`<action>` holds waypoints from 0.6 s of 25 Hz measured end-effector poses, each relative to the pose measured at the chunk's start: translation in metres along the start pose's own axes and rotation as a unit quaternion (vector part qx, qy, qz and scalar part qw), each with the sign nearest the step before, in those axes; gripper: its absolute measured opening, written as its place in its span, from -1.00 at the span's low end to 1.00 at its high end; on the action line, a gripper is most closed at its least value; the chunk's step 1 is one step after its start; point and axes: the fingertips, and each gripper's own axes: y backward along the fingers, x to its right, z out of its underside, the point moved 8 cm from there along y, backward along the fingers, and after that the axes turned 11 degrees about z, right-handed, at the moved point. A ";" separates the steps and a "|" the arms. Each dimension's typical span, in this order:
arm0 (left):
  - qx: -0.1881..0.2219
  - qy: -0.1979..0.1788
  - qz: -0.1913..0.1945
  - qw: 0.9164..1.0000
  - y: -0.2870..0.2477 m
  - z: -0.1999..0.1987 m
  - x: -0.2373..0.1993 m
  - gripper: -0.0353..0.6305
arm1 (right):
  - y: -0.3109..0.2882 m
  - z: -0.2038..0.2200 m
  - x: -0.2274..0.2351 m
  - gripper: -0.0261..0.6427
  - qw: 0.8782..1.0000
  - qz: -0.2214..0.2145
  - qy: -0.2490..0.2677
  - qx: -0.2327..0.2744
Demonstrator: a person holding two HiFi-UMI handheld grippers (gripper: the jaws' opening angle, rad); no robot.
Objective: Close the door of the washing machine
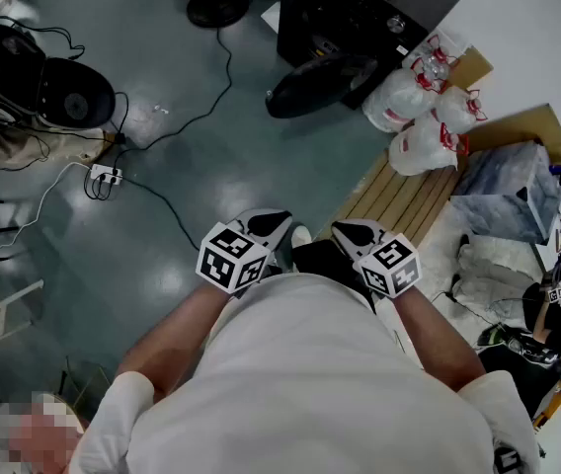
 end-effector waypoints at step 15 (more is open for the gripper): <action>-0.009 -0.001 -0.056 0.998 -0.058 -0.060 -0.035 -0.83 | -0.023 -0.029 0.096 -0.89 0.999 -0.033 0.020 0.015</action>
